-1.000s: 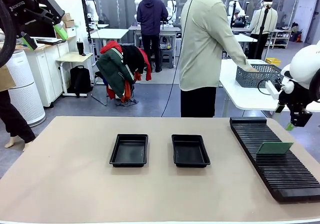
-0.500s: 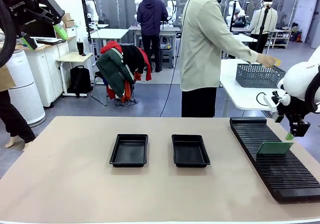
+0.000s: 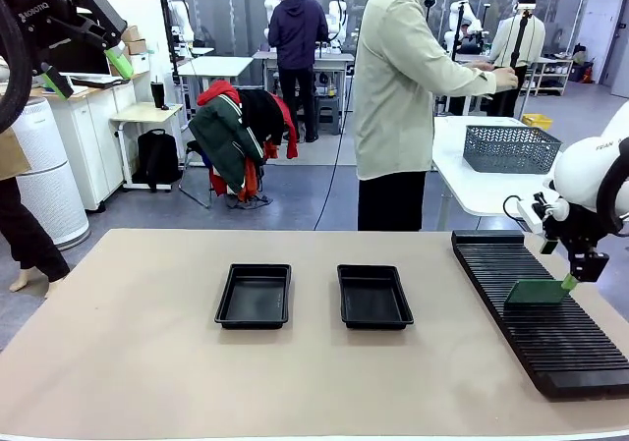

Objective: Inspect and transfer BCBs to ESD trays.
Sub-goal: Pick up the Blank PCB from the PCB Rack and place it in the left ESD tray.

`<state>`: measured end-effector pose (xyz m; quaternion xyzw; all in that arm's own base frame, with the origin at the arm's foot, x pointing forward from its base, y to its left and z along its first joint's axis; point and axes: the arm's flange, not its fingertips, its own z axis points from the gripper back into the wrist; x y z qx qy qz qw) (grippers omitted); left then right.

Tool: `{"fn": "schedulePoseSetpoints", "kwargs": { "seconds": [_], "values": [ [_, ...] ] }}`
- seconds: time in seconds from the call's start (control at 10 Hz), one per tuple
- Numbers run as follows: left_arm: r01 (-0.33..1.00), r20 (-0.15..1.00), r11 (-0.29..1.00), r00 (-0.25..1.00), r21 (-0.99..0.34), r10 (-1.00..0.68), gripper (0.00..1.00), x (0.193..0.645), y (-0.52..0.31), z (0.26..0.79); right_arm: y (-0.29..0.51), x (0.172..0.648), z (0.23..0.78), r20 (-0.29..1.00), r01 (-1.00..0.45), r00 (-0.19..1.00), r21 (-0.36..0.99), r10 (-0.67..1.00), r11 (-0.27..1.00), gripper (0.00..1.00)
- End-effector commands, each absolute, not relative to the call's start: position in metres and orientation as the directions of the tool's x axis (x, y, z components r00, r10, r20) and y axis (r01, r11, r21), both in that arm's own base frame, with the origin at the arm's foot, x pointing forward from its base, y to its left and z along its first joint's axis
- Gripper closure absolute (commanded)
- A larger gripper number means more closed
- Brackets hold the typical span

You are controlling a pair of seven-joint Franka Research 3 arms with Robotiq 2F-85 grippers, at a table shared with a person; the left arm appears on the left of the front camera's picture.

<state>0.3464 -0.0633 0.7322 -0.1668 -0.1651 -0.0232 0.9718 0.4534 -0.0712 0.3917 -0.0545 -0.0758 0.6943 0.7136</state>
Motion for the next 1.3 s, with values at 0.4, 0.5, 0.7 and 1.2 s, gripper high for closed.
{"fn": "schedulePoseSetpoints", "kwargs": {
  "seconds": [0.4, 0.5, 0.7, 1.2],
  "values": [
    [0.102, 0.33, 0.94, 0.944, -0.325, 0.012, 0.0, 0.346, -0.064, 0.731, -0.07, 0.454, 0.357, 0.082, -0.977, 0.008, -0.211, 0.997, 0.025, 0.0],
    [0.102, 0.33, 0.94, 0.944, -0.325, 0.012, 0.0, 0.346, -0.064, 0.731, -0.07, 0.454, 0.353, 0.082, -0.978, 0.013, -0.208, 0.997, 0.03, 0.0],
    [0.102, 0.33, 0.94, 0.944, -0.325, 0.012, 0.0, 0.346, -0.064, 0.731, -0.069, 0.455, 0.346, 0.09, -0.978, 0.005, -0.206, 0.996, 0.024, 0.0],
    [0.102, 0.33, 0.94, 0.944, -0.325, 0.012, 0.0, 0.346, -0.064, 0.731, -0.069, 0.447, 0.343, 0.051, -0.98, 0.008, -0.198, 0.999, 0.018, 0.0]
  ]
}}
